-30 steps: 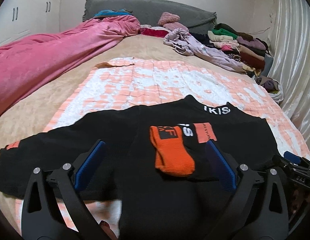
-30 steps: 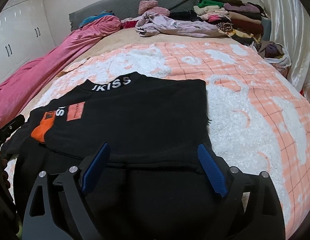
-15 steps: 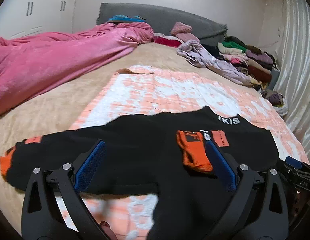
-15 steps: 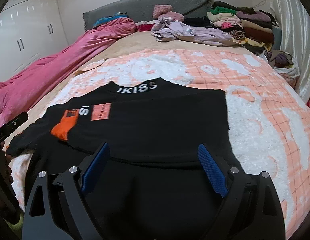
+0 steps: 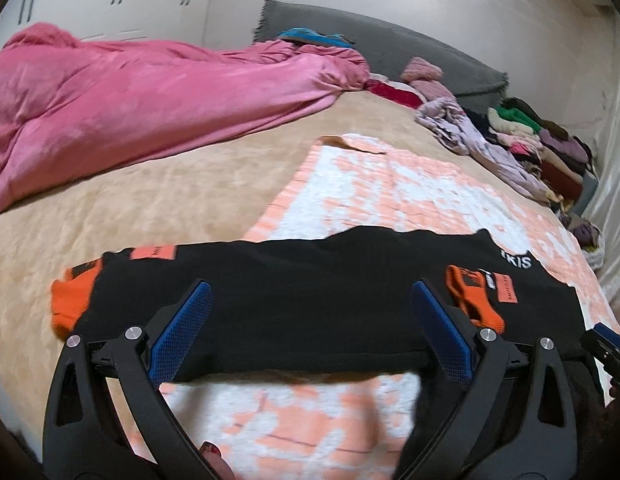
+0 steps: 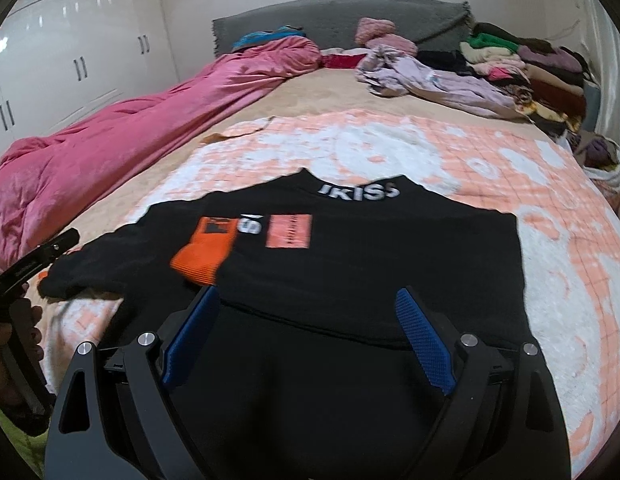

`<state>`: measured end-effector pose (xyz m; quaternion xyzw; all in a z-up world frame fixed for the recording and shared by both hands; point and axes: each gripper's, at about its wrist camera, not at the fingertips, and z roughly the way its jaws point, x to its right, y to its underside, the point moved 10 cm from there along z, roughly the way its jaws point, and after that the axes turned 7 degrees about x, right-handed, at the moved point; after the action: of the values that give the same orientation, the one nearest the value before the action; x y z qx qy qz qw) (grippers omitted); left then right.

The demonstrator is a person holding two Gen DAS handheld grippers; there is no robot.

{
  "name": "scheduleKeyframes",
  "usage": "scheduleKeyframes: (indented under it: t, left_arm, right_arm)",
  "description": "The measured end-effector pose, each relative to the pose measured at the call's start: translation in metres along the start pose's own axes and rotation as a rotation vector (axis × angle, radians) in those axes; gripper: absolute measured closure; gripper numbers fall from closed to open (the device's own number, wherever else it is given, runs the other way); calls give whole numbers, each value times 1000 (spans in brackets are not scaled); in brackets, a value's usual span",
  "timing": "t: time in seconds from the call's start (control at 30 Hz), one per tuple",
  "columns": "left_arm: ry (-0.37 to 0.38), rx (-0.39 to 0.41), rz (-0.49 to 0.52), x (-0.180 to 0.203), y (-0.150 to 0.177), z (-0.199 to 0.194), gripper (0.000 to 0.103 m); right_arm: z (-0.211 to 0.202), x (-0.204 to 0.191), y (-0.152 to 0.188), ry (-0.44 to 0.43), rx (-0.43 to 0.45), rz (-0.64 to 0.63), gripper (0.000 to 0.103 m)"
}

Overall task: Fold small clothes
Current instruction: 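Grasp the other orange cuff with the left gripper and lift it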

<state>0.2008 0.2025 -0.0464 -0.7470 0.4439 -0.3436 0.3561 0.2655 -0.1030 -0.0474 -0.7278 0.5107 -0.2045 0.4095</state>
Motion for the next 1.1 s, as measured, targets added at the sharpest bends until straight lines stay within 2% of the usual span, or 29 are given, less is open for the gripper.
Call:
scheduleKeyframes:
  t: [0.47, 0.67, 0.83, 0.97, 1.1]
  left_arm:
    - [-78, 10, -91, -66, -4, -11, 10]
    - [-163, 5, -217, -123, -2, -13, 10]
    - [-200, -11, -290, -152, 3, -13, 10]
    - [-179, -47, -351, -163, 13, -10, 10]
    - [-190, -67, -391, -171, 22, -5, 10]
  right_arm:
    - [7, -52, -13, -61, 4, -80, 14]
    - [13, -73, -17, -87, 8, -112, 14]
    - [21, -91, -21, -108, 7, -127, 14]
    - [28, -109, -22, -130, 4, -151, 14]
    - [32, -123, -21, -148, 4, -162, 14]
